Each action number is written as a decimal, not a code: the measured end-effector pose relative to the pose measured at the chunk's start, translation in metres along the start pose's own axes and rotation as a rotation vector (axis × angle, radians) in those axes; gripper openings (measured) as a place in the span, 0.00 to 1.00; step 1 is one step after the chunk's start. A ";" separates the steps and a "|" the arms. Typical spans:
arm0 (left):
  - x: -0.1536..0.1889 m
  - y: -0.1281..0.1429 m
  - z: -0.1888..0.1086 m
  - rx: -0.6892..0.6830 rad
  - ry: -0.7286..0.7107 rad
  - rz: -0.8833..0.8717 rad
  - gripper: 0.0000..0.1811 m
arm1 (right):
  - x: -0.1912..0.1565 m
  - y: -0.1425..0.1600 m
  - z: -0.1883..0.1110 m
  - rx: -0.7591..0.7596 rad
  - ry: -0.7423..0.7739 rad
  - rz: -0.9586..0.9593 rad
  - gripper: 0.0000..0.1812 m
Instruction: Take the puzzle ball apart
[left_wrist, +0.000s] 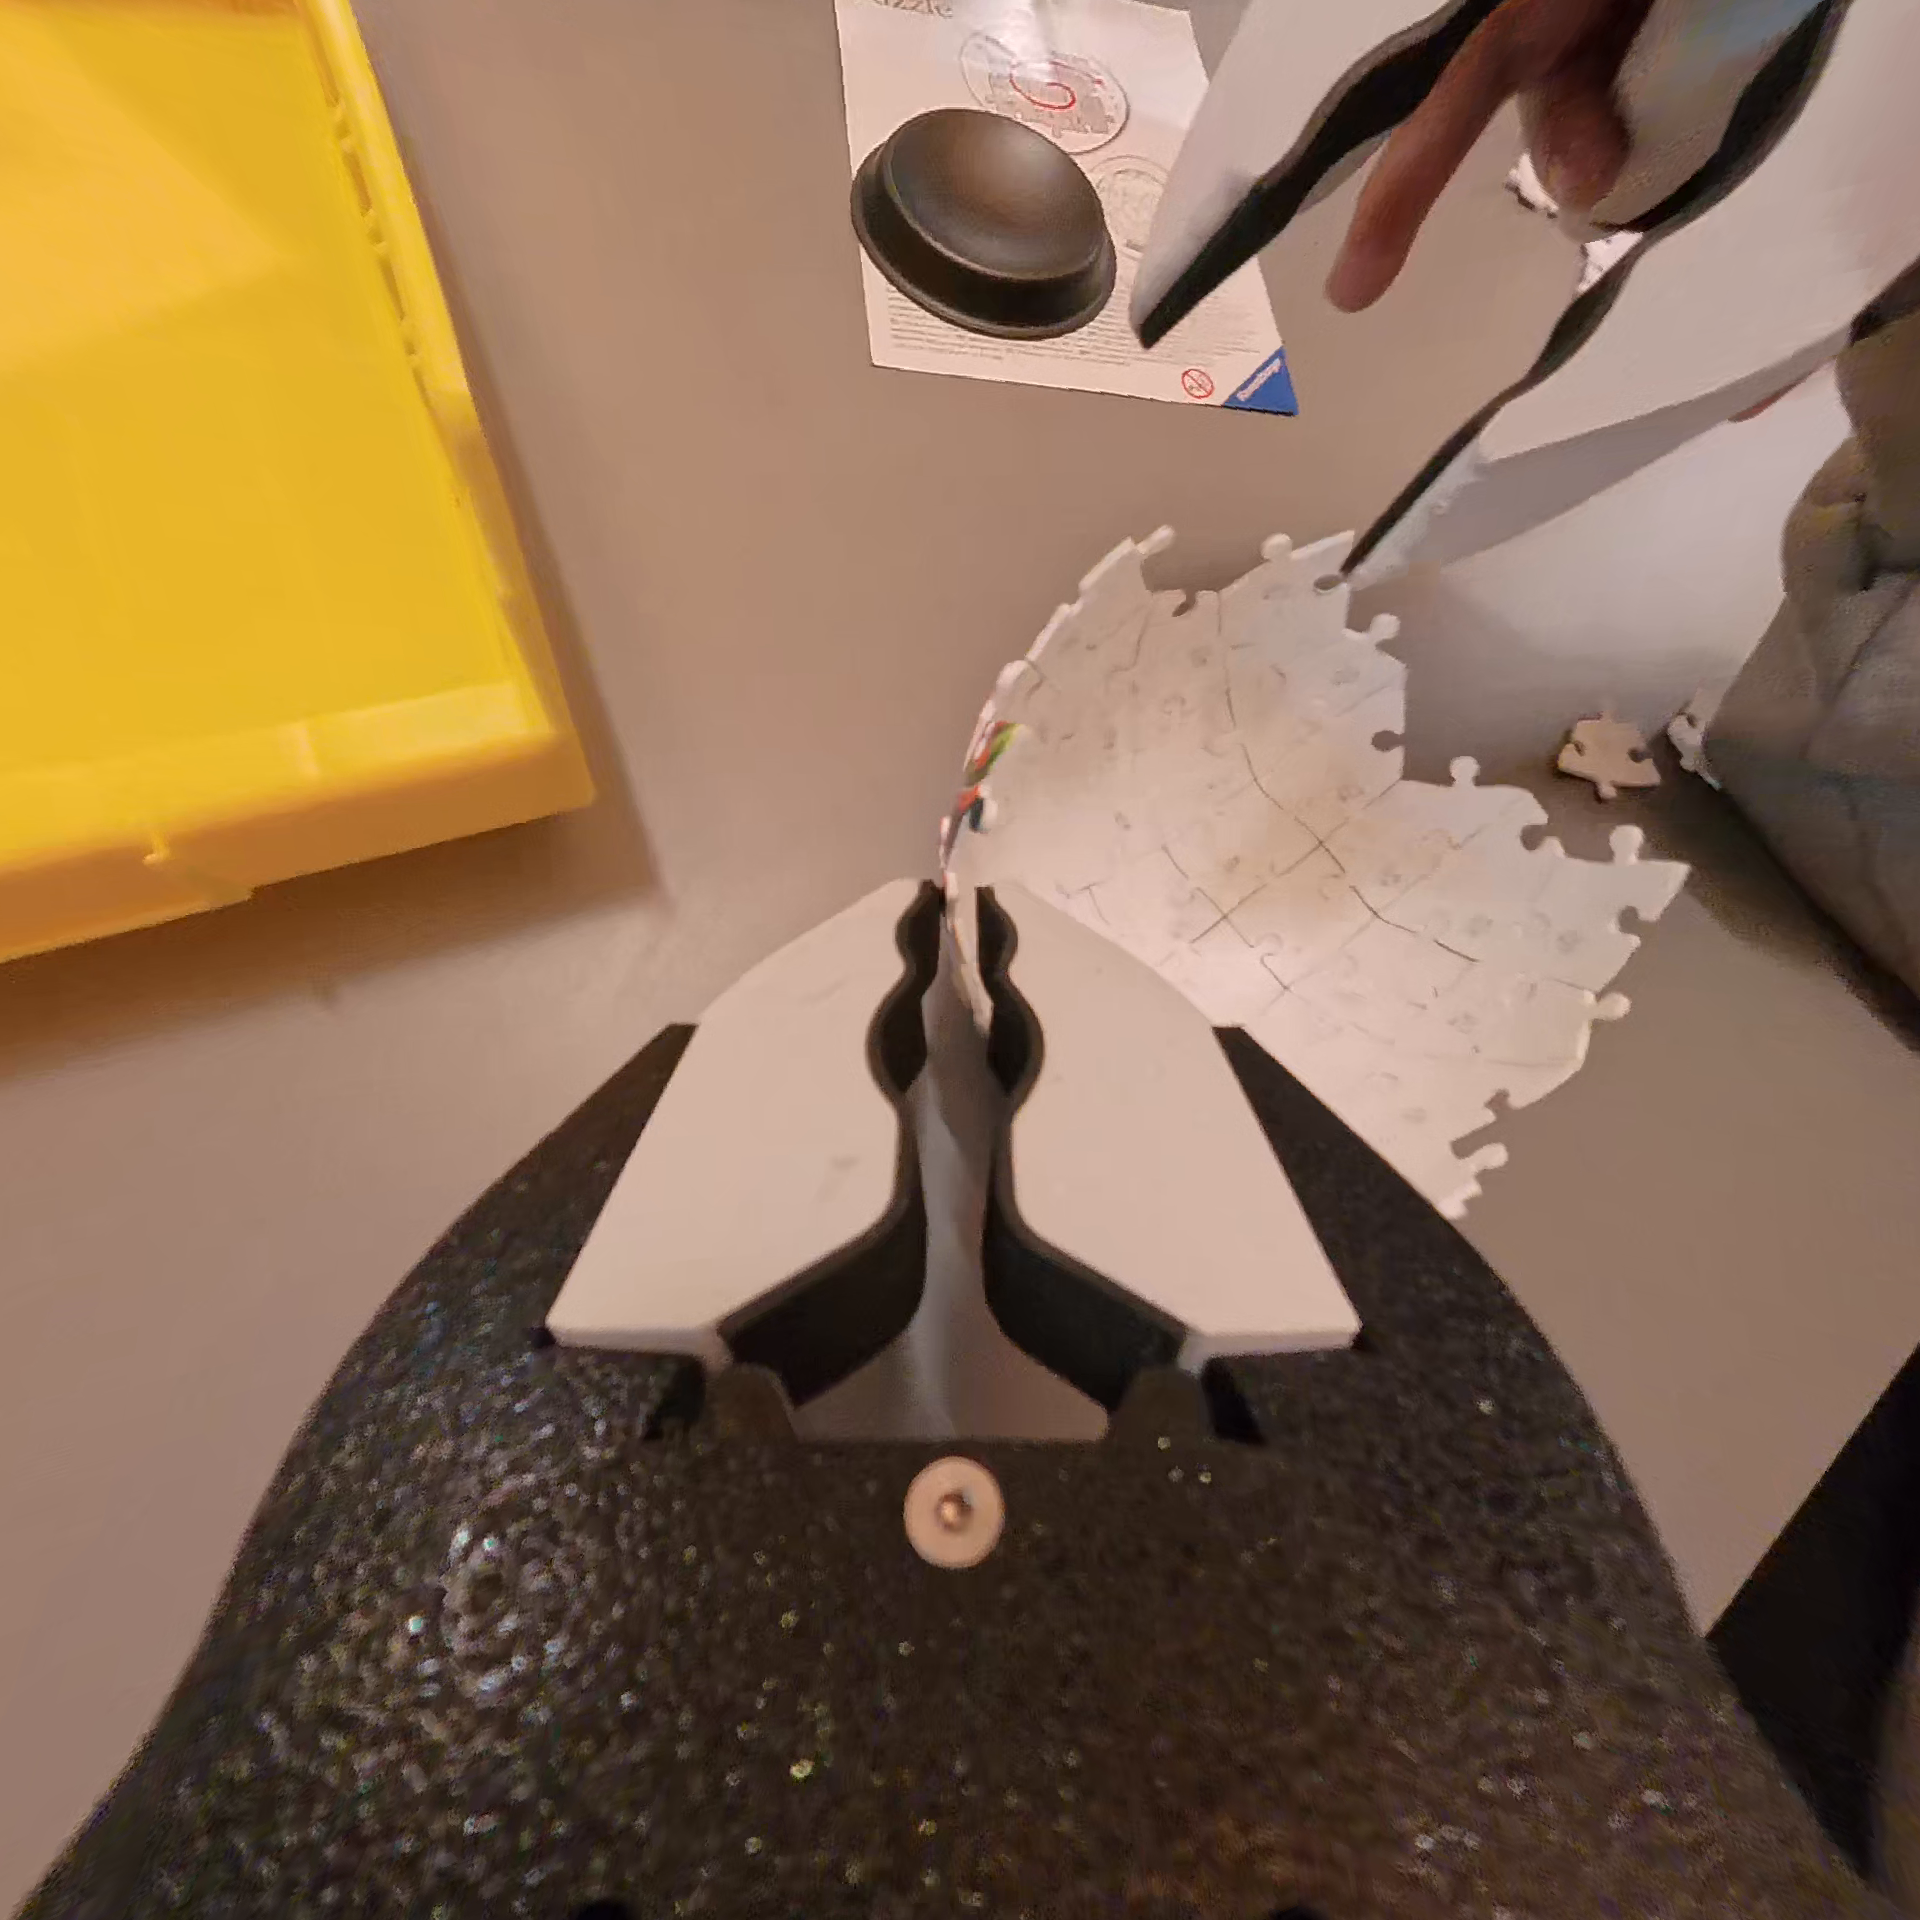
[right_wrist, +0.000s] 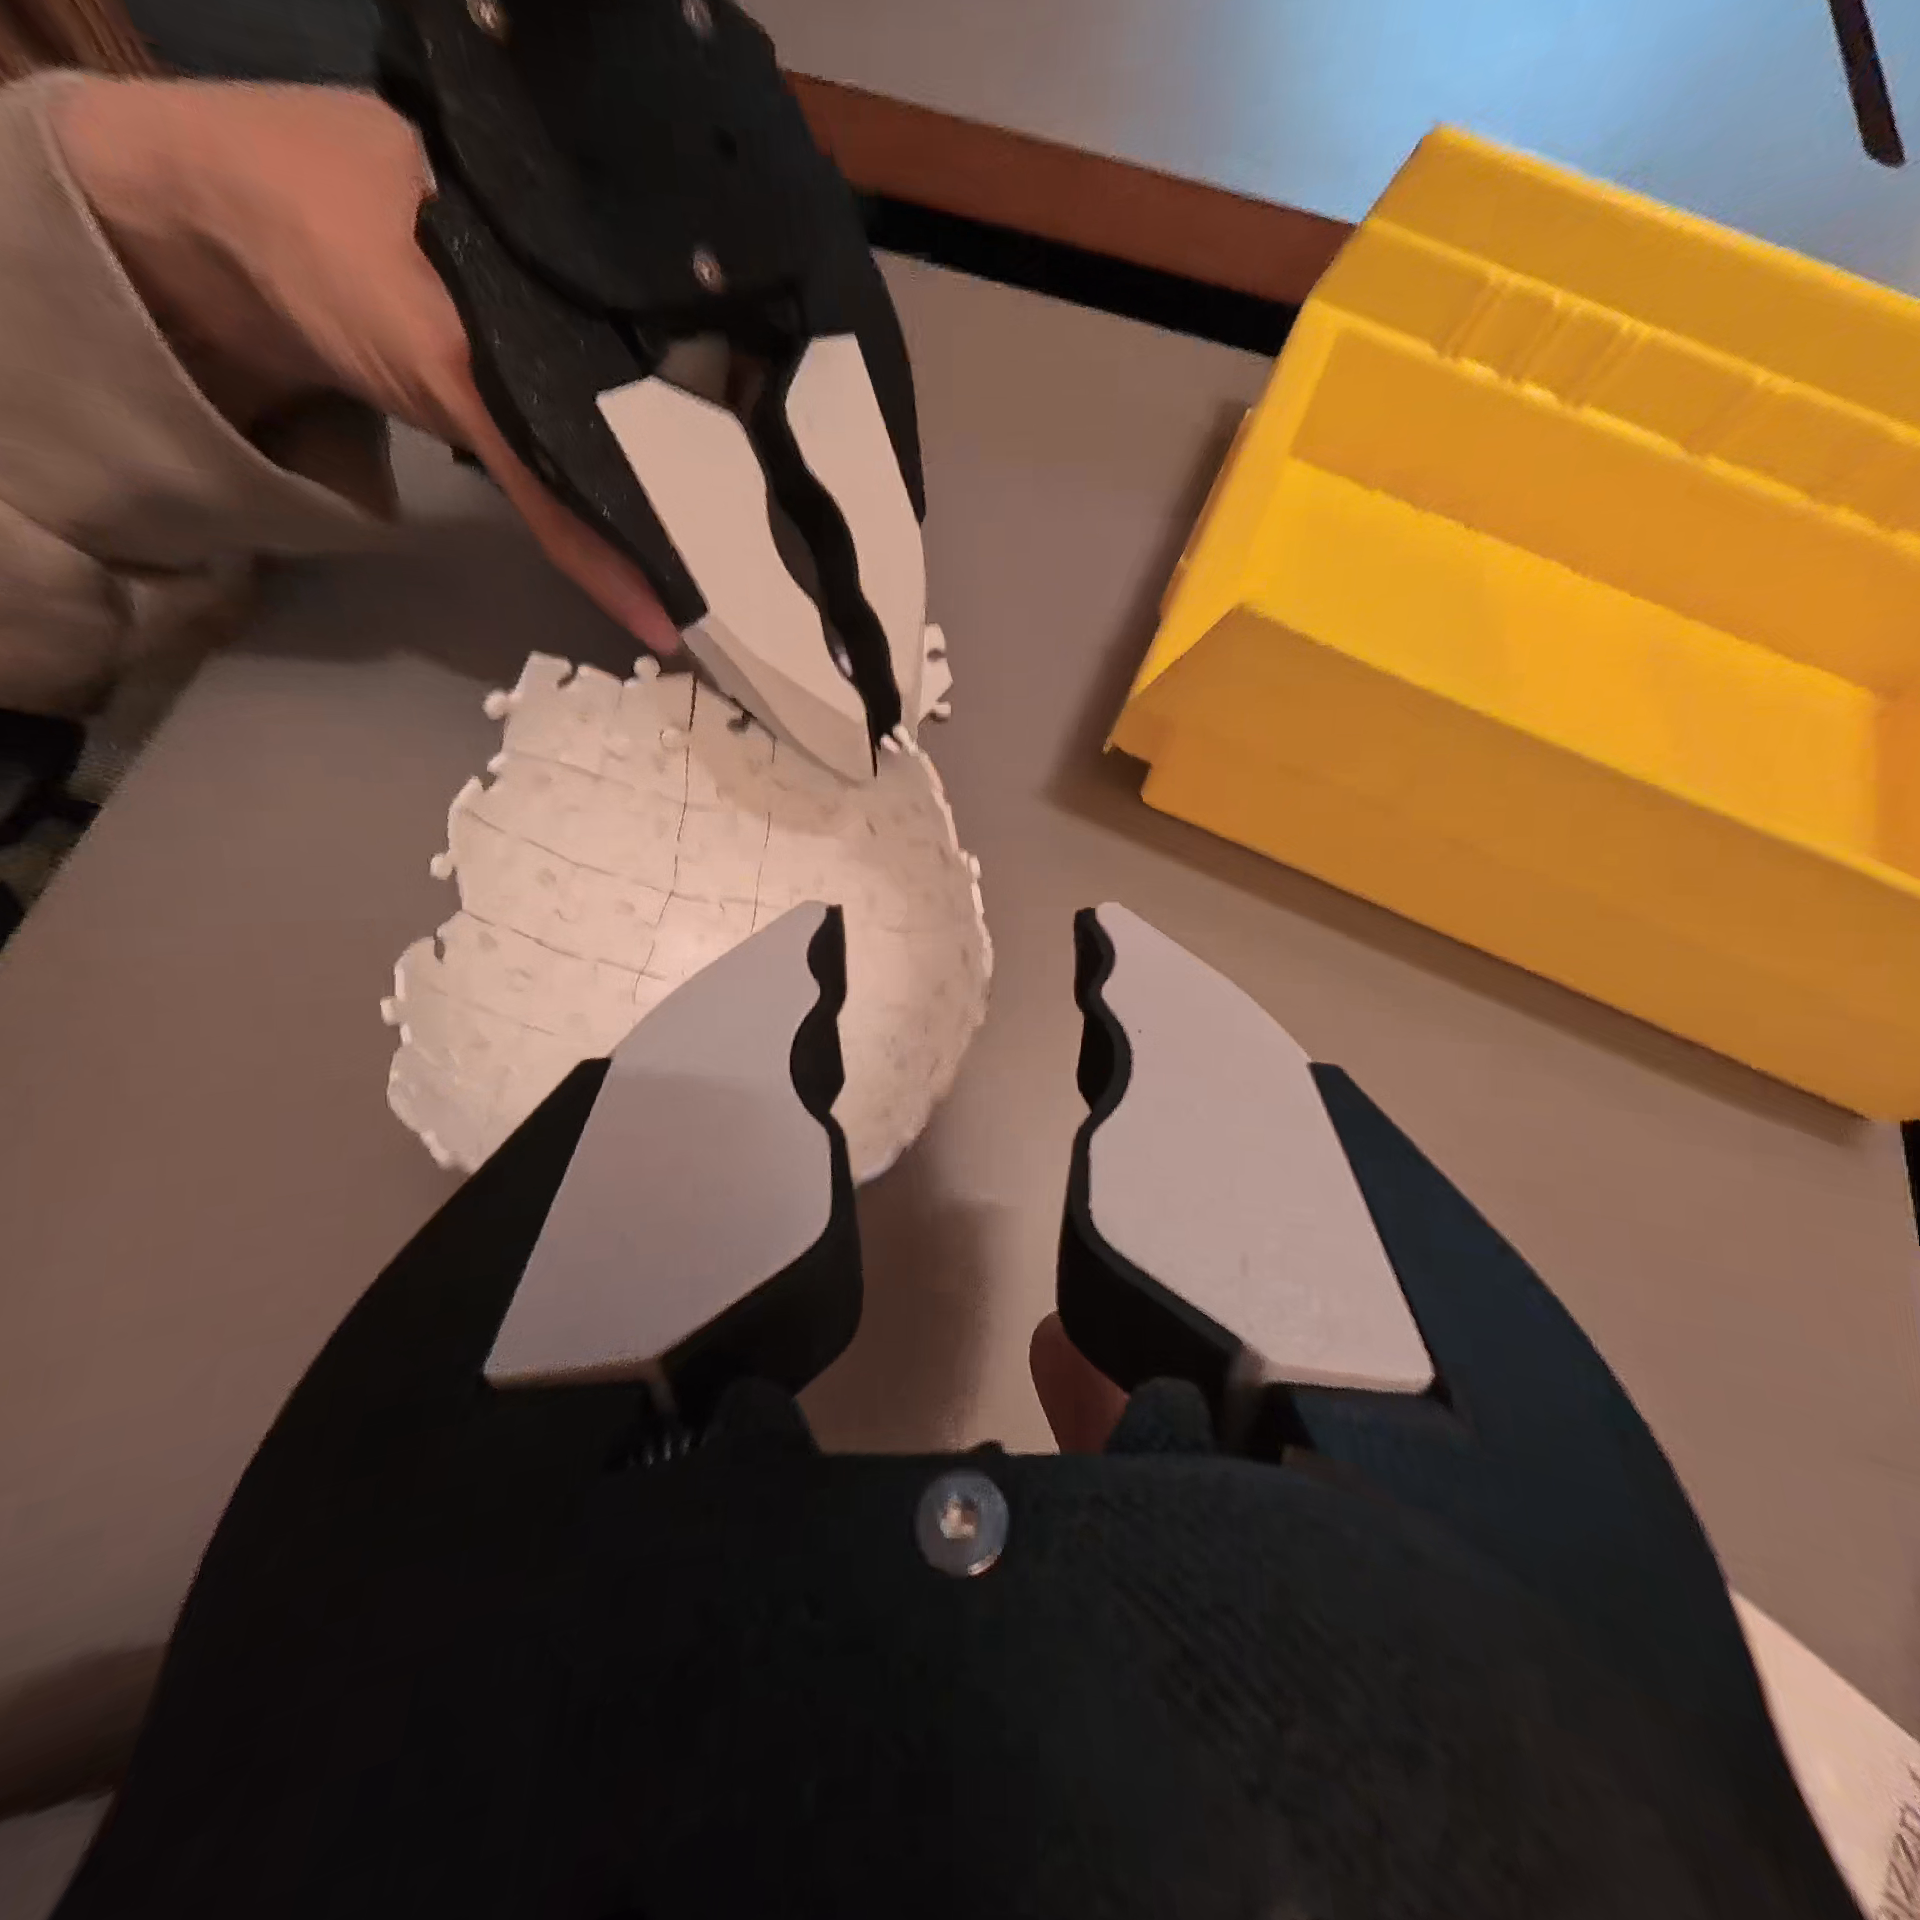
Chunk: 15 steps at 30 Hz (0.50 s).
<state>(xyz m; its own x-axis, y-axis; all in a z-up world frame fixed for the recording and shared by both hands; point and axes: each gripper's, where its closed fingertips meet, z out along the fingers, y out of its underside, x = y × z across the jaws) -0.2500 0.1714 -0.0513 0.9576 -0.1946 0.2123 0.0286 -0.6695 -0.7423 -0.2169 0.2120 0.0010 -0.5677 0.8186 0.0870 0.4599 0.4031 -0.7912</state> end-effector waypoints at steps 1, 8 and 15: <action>0.000 0.000 0.000 0.004 0.001 0.003 0.03 | 0.001 -0.002 0.002 -0.002 -0.009 -0.002 0.23; 0.001 -0.002 0.001 0.050 0.044 0.046 0.02 | -0.004 0.004 0.021 -0.100 -0.119 -0.080 0.17; -0.004 0.003 0.003 0.056 0.067 0.004 0.02 | 0.000 0.000 0.029 -0.081 -0.118 -0.068 0.15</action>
<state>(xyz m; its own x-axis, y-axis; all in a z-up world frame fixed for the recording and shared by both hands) -0.2530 0.1728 -0.0563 0.9365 -0.2459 0.2501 0.0427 -0.6279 -0.7771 -0.2364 0.2004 -0.0167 -0.6733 0.7366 0.0636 0.4687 0.4918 -0.7338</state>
